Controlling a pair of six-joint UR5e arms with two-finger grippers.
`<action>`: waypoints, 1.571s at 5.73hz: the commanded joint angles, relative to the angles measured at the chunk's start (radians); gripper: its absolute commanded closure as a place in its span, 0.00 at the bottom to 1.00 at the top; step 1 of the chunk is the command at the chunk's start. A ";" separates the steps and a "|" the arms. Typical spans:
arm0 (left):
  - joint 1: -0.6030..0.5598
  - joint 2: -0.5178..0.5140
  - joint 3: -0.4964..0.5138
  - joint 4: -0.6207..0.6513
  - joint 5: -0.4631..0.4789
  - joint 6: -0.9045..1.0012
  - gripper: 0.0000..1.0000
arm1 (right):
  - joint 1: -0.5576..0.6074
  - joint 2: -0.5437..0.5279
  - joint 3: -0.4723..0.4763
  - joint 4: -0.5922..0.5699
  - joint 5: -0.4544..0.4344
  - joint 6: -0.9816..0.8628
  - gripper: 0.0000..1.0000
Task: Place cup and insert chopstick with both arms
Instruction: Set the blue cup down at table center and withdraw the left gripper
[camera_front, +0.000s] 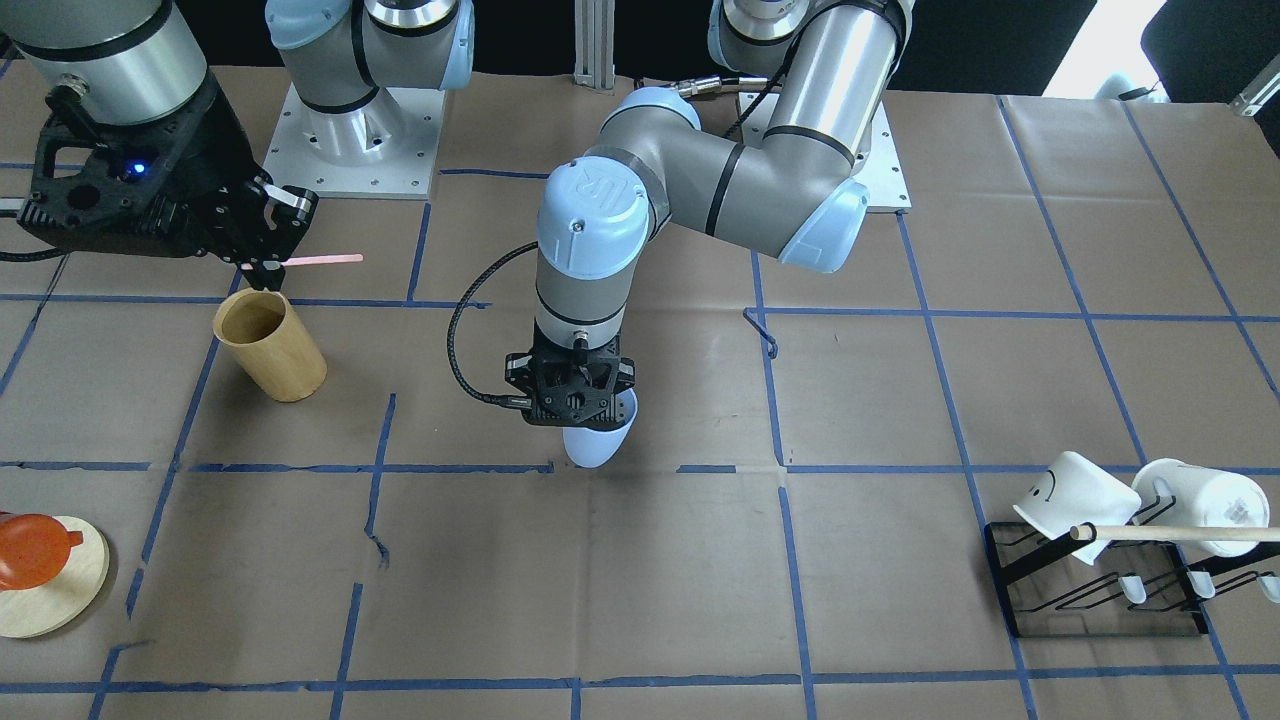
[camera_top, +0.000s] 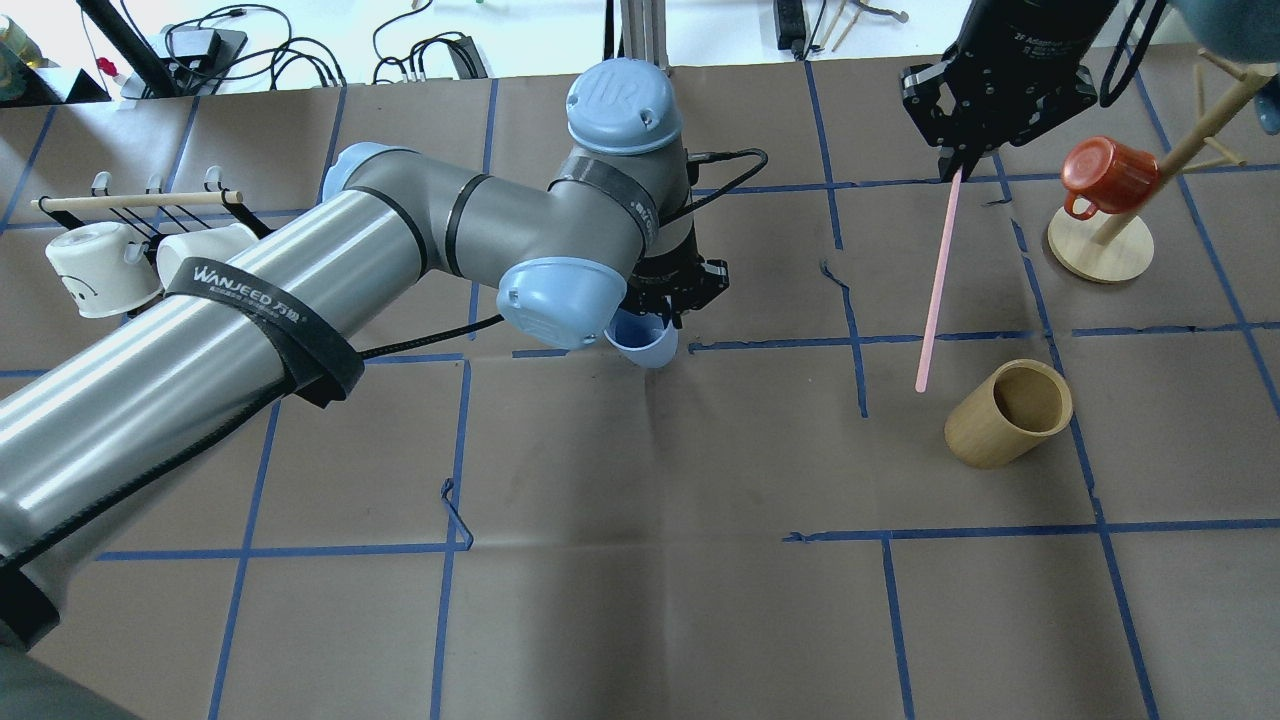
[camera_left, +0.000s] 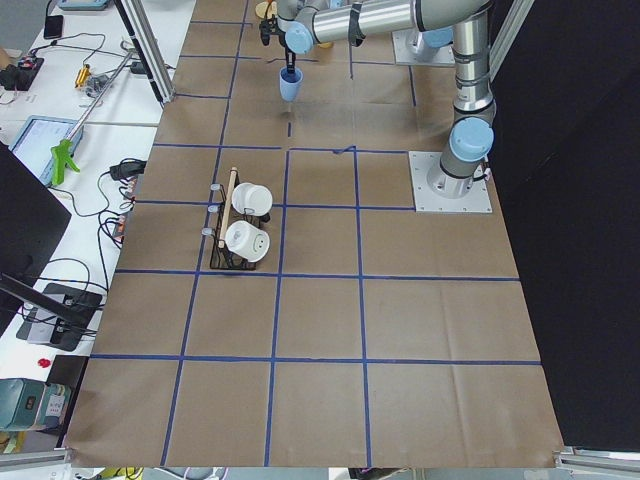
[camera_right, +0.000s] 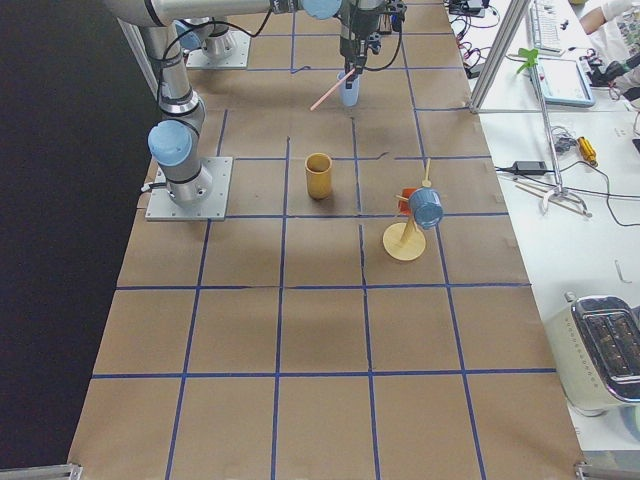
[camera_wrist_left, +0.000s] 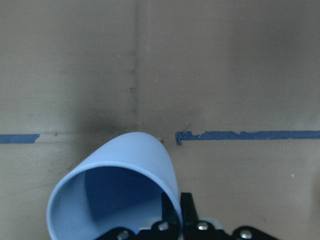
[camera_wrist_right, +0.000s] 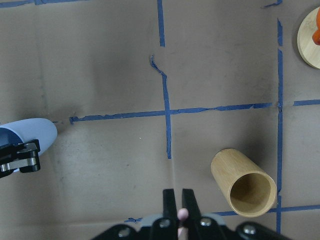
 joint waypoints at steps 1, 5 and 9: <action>-0.006 -0.002 -0.005 0.002 -0.001 0.003 0.01 | 0.000 0.001 0.002 -0.002 0.000 -0.001 0.92; 0.216 0.224 0.141 -0.373 0.024 0.148 0.02 | 0.000 0.001 0.002 -0.002 0.001 -0.004 0.92; 0.351 0.354 0.160 -0.499 0.067 0.425 0.01 | 0.171 0.170 -0.167 -0.189 -0.008 0.182 0.94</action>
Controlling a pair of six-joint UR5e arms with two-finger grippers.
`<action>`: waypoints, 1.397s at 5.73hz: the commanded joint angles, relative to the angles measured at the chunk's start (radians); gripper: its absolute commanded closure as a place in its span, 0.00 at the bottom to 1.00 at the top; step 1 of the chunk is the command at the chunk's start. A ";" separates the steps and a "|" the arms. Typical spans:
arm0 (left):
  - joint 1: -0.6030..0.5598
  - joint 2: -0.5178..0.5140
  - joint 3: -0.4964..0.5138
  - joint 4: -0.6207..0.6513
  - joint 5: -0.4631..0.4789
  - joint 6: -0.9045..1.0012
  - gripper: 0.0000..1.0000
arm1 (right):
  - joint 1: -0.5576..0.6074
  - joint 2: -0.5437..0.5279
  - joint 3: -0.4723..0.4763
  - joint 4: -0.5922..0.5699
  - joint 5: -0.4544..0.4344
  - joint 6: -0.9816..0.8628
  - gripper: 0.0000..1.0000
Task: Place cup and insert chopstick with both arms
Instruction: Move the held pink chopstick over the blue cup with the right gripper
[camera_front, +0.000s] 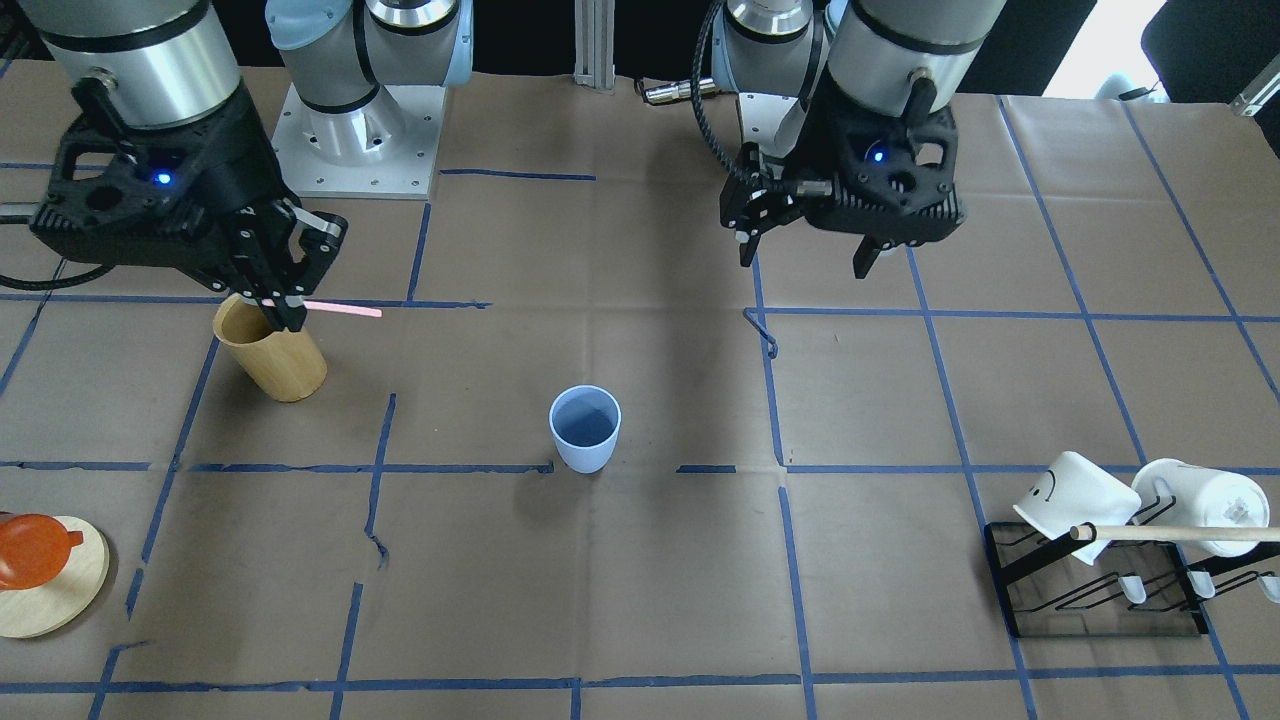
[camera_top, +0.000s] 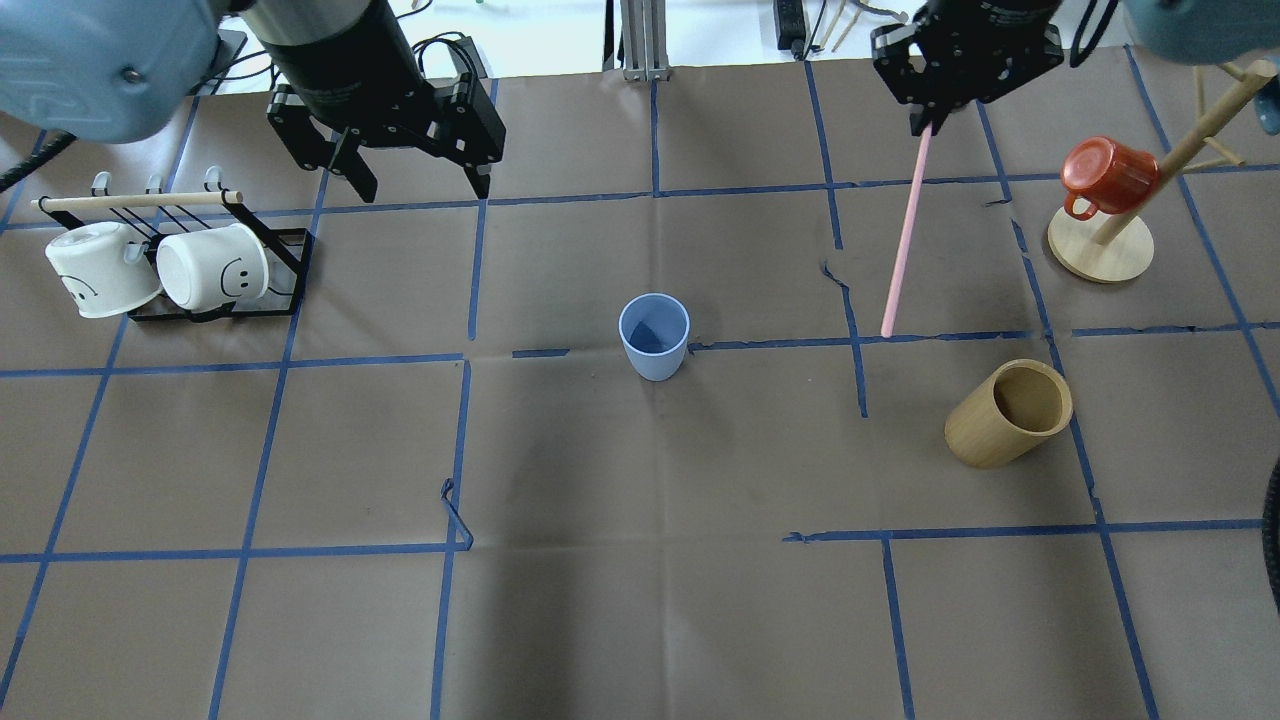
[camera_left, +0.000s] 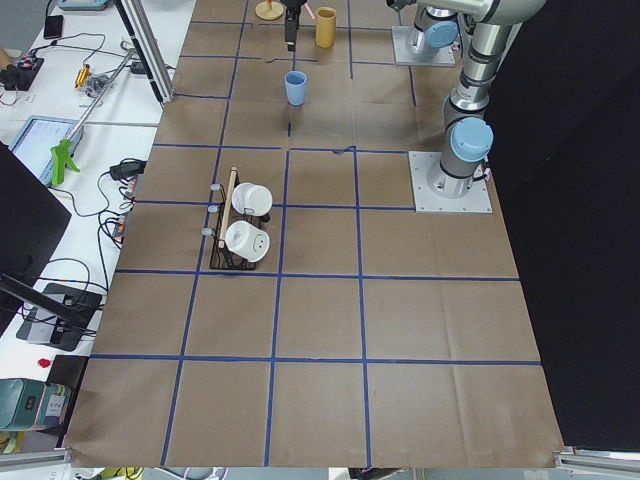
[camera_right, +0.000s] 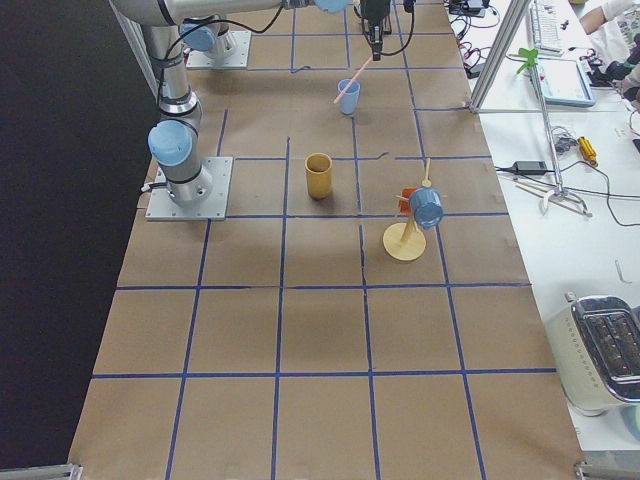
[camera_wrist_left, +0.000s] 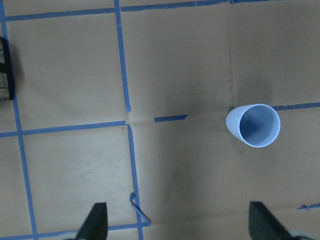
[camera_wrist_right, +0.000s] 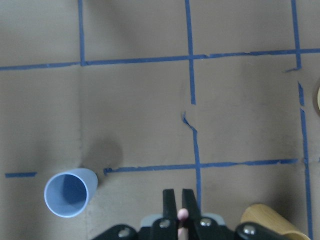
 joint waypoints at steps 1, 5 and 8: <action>0.051 0.026 -0.084 0.042 0.021 0.011 0.01 | 0.126 0.179 -0.186 -0.012 -0.012 0.178 0.94; 0.067 0.063 -0.103 0.051 0.035 -0.032 0.01 | 0.242 0.307 -0.190 -0.085 -0.039 0.302 0.94; 0.137 0.097 -0.149 0.040 0.032 0.075 0.01 | 0.244 0.307 -0.066 -0.137 -0.033 0.310 0.94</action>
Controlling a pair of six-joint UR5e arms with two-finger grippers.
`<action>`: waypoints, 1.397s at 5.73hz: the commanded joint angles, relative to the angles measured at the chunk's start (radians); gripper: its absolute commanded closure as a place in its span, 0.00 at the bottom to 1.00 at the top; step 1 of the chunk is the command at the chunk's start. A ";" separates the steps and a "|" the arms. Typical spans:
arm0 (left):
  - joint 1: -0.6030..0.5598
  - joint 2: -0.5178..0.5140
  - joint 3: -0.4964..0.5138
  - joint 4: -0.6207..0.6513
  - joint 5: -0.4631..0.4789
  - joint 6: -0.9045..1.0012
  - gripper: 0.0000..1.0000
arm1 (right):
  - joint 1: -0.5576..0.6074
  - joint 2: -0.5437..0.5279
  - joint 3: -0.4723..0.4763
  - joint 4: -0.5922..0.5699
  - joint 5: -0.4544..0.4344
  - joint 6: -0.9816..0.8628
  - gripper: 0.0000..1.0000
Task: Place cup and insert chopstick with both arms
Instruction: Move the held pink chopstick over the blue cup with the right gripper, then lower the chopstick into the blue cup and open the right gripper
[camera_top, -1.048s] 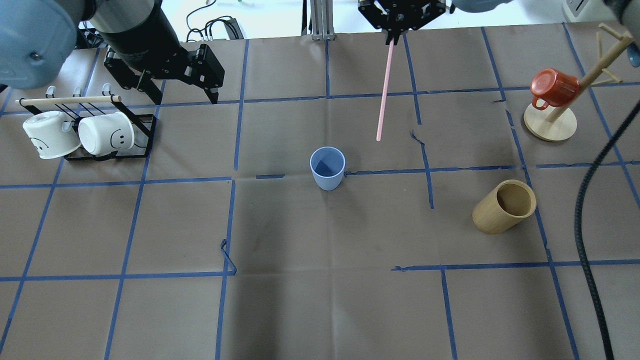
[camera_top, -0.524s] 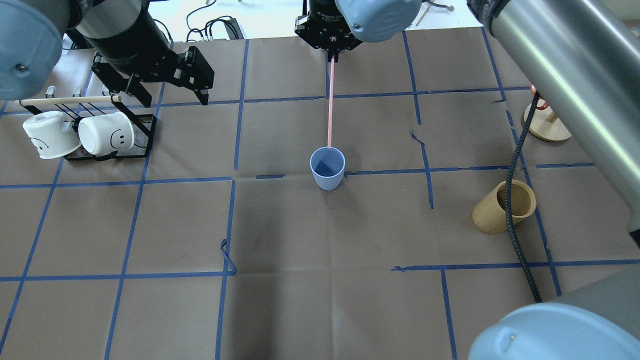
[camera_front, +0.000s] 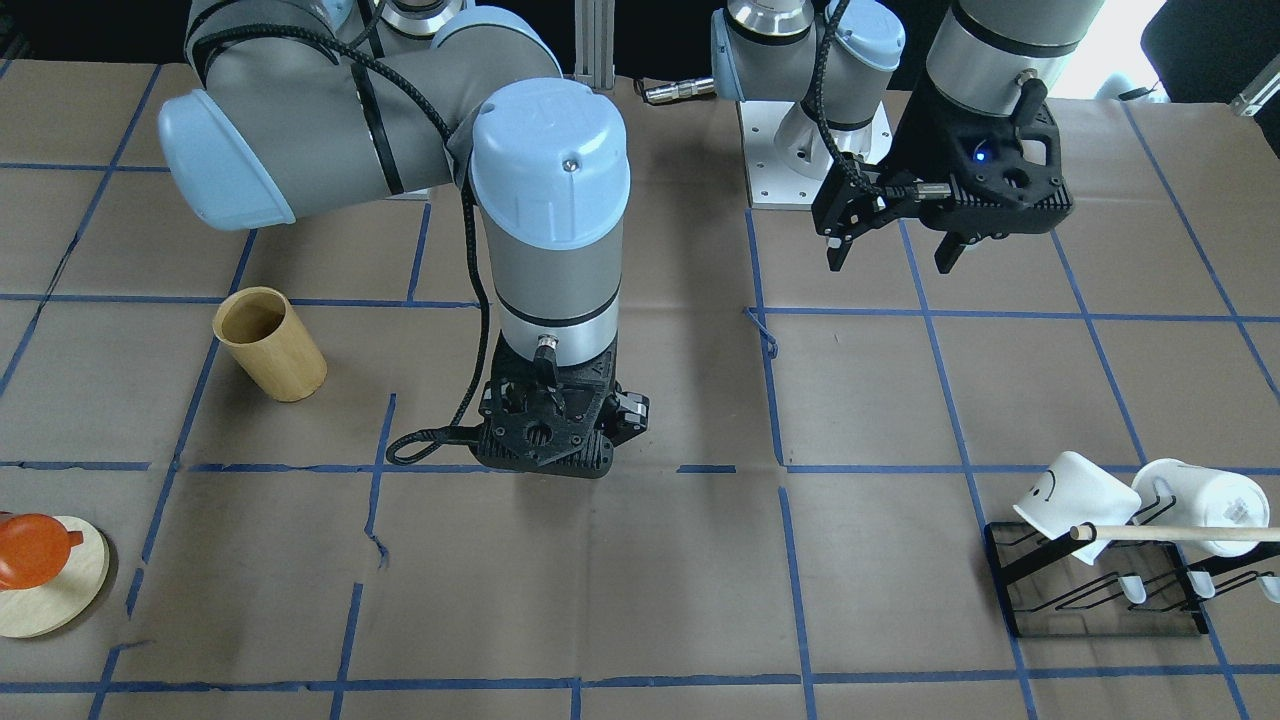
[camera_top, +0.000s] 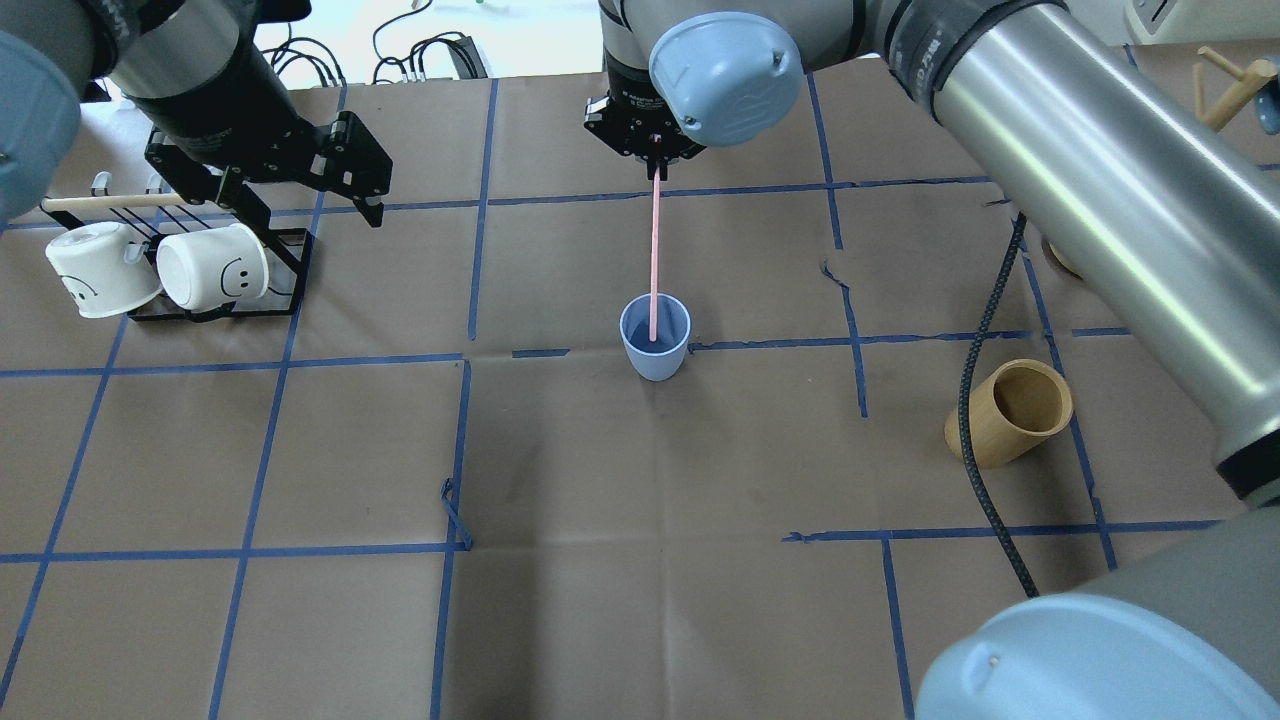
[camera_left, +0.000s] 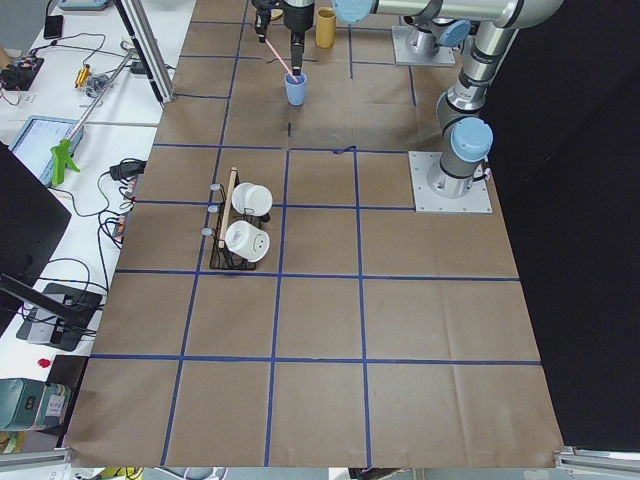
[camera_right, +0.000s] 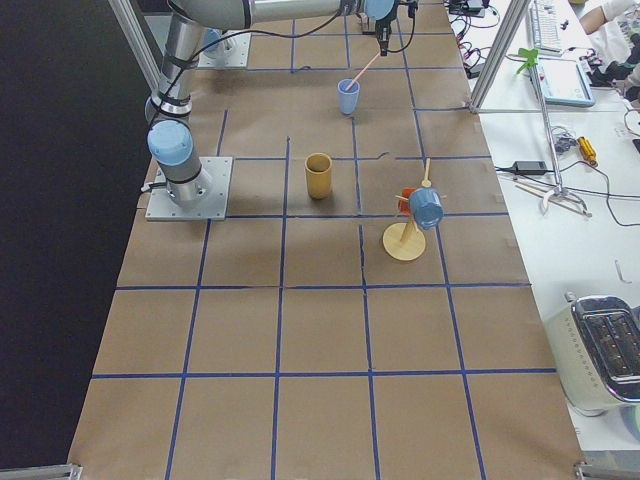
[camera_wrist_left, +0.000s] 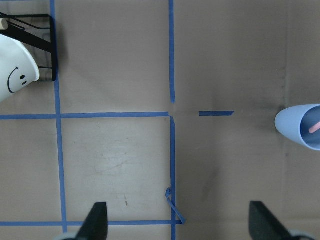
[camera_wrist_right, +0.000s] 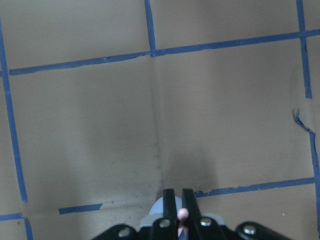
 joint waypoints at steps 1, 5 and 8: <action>0.017 0.024 -0.015 -0.011 0.004 0.016 0.01 | 0.000 0.002 0.046 -0.007 0.006 -0.006 0.90; 0.016 0.027 -0.016 -0.016 0.007 0.009 0.01 | -0.065 -0.123 0.013 0.067 -0.008 -0.154 0.00; 0.014 0.029 -0.018 -0.018 0.009 0.009 0.01 | -0.323 -0.455 0.311 0.210 0.008 -0.318 0.00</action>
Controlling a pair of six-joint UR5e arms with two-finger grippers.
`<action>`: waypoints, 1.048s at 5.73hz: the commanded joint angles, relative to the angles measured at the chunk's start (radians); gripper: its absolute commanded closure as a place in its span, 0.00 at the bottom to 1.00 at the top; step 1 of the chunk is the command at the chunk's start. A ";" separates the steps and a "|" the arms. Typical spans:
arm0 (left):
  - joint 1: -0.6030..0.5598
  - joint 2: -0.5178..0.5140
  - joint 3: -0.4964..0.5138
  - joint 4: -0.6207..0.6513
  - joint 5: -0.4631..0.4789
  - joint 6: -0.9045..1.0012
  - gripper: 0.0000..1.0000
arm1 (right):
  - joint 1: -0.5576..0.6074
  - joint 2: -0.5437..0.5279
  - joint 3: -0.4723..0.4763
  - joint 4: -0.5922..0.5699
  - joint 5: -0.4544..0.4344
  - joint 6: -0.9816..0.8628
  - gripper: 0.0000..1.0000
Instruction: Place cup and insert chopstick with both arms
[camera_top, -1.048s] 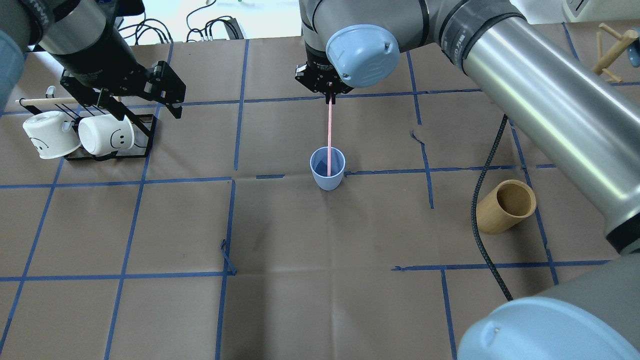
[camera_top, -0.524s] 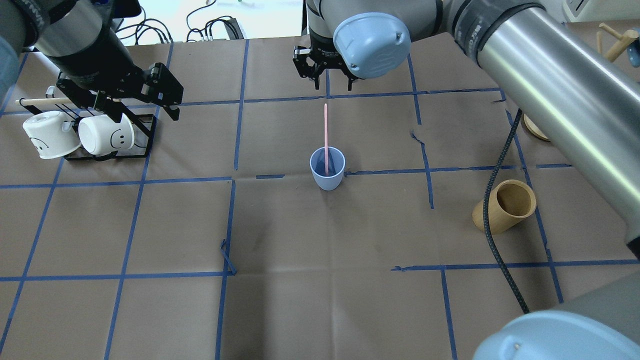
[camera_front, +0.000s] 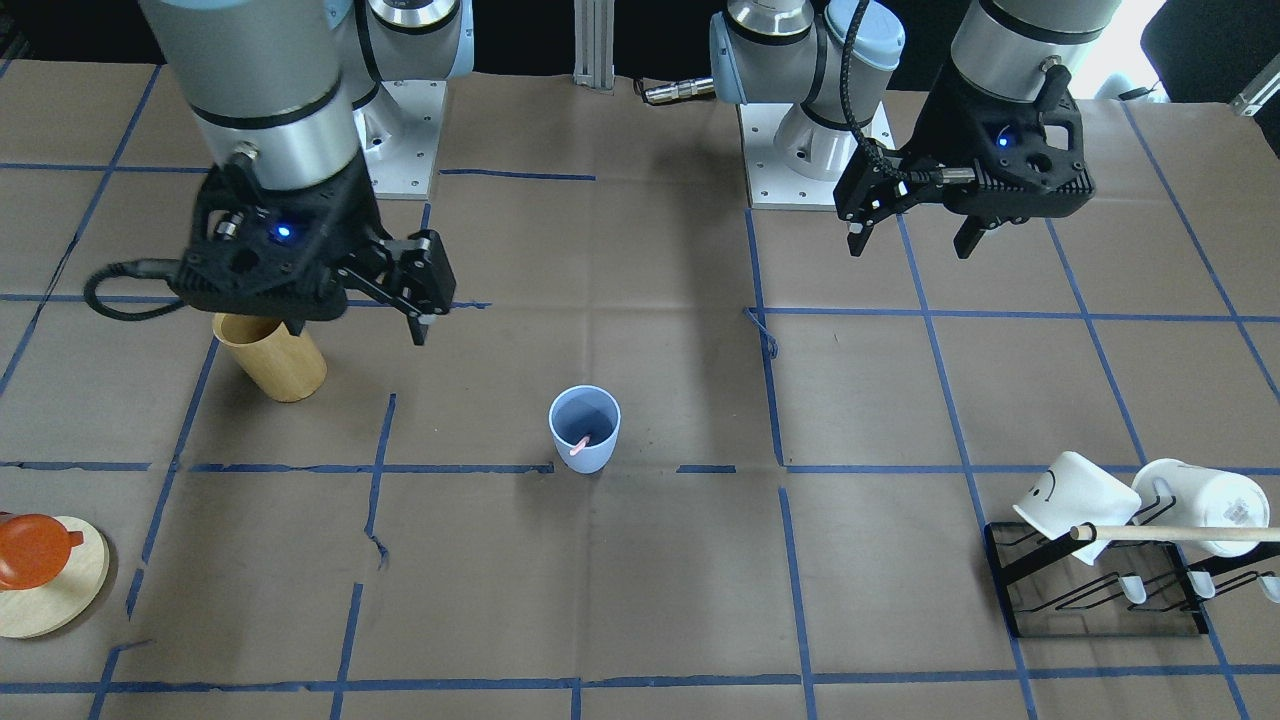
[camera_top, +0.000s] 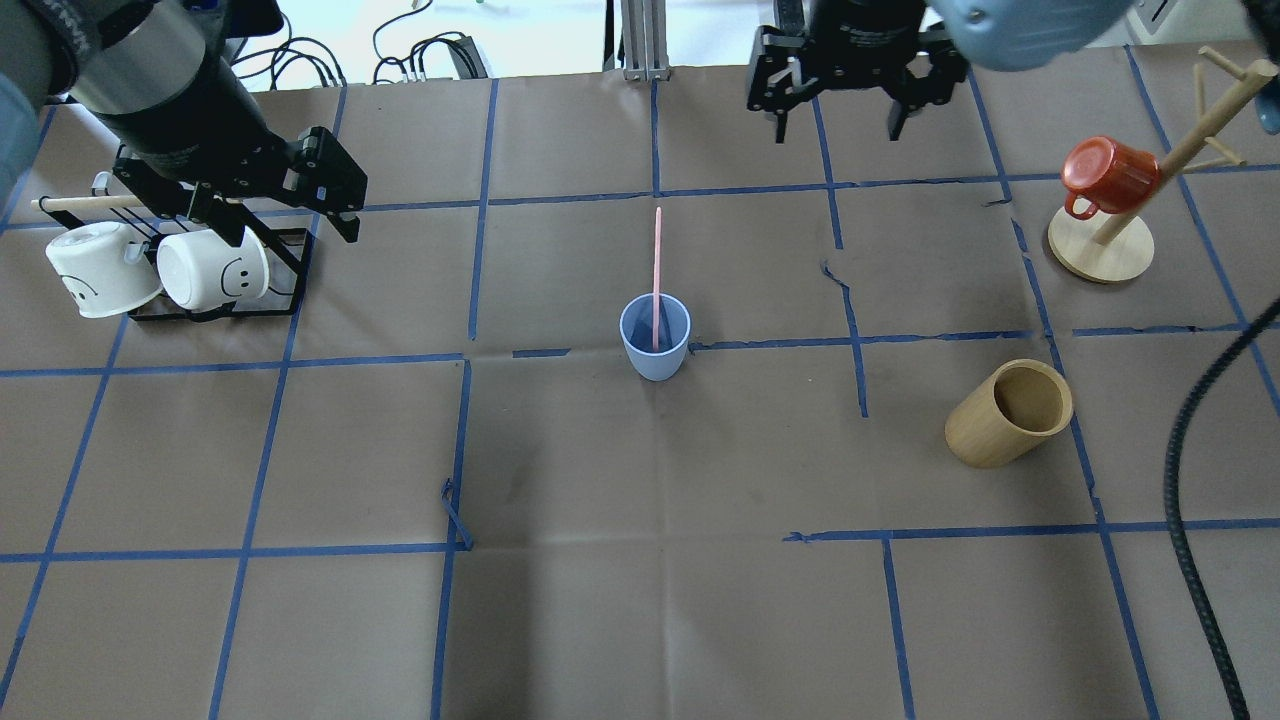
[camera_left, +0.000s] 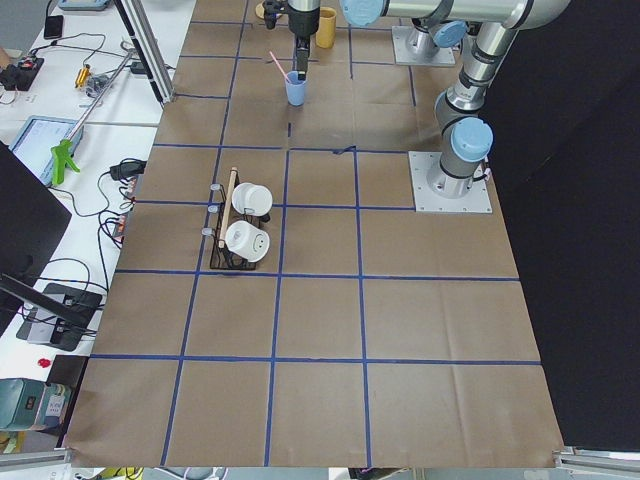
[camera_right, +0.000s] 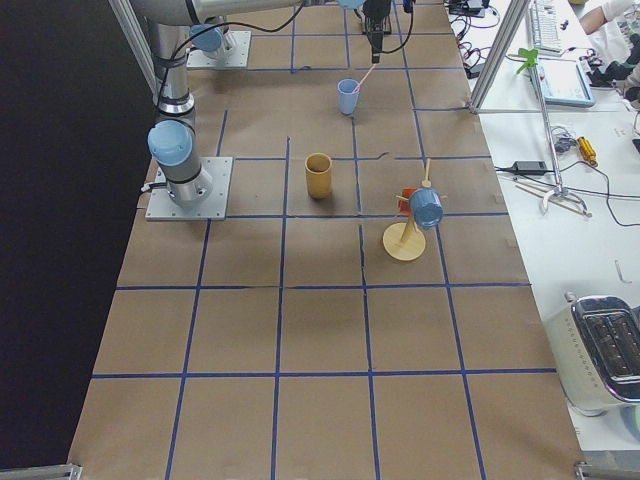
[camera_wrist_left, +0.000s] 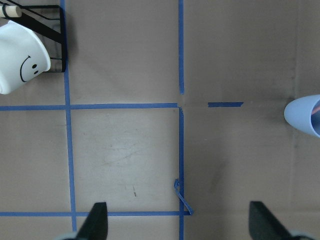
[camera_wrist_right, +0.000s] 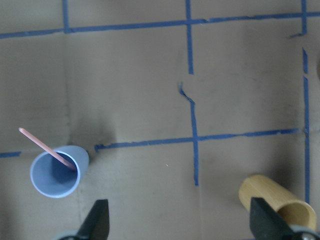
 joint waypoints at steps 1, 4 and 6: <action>-0.001 0.000 0.000 0.000 0.000 0.000 0.01 | -0.106 -0.150 0.214 -0.071 0.021 -0.043 0.00; -0.001 0.006 -0.014 0.003 0.000 0.000 0.01 | -0.098 -0.135 0.156 -0.037 0.029 -0.030 0.00; -0.001 0.006 -0.014 0.003 0.000 0.000 0.01 | -0.095 -0.132 0.156 -0.035 0.031 -0.030 0.00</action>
